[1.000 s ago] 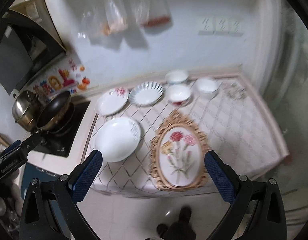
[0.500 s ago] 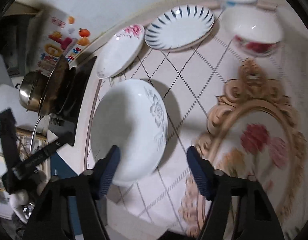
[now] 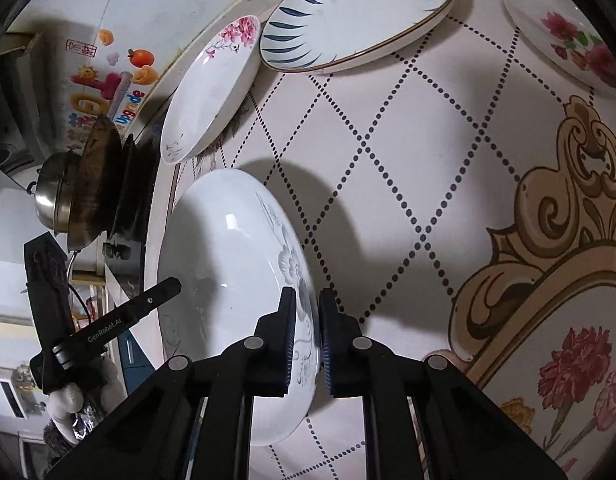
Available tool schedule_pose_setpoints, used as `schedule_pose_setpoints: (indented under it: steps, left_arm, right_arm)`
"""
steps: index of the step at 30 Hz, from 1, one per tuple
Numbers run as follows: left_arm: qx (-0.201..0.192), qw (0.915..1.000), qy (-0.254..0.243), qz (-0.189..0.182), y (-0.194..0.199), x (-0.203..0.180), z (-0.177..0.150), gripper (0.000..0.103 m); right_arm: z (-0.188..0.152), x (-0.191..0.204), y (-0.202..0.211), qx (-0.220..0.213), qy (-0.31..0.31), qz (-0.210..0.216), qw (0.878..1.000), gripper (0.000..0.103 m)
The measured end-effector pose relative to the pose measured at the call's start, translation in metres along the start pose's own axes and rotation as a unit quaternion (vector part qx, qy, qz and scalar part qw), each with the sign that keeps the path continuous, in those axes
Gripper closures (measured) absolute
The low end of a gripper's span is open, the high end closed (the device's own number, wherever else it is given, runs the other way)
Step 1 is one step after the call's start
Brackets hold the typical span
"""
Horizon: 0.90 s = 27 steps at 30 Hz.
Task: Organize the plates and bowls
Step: 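Lift the white plate with both tools and carry it toward the pink-flower plate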
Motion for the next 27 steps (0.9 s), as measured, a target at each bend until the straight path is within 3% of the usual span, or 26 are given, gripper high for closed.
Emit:
schedule_pose_setpoints:
  steps: [13,27]
  left_arm:
    - [-0.017,0.9986,-0.046,-0.02,0.012,-0.068,-0.006,0.077]
    - [0.01,0.9924,-0.102,-0.068,-0.03,-0.175,-0.029,0.077]
  right_arm:
    - [-0.017,-0.038,0.048,-0.015,-0.006,-0.014,1.0,0.089]
    - [-0.045,-0.145,0.128,-0.053,-0.047,-0.059,0.996,0.089]
Point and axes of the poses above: each gripper's, at about its wrist camera, not at the fingertips, and y roughly against the way its jaws point, x to its left, z to its top, the point moved 8 cm from there along -y, roughly the way its jaws point, and after that the axes turned 9 degrees about -z, right-handed, at the moved point
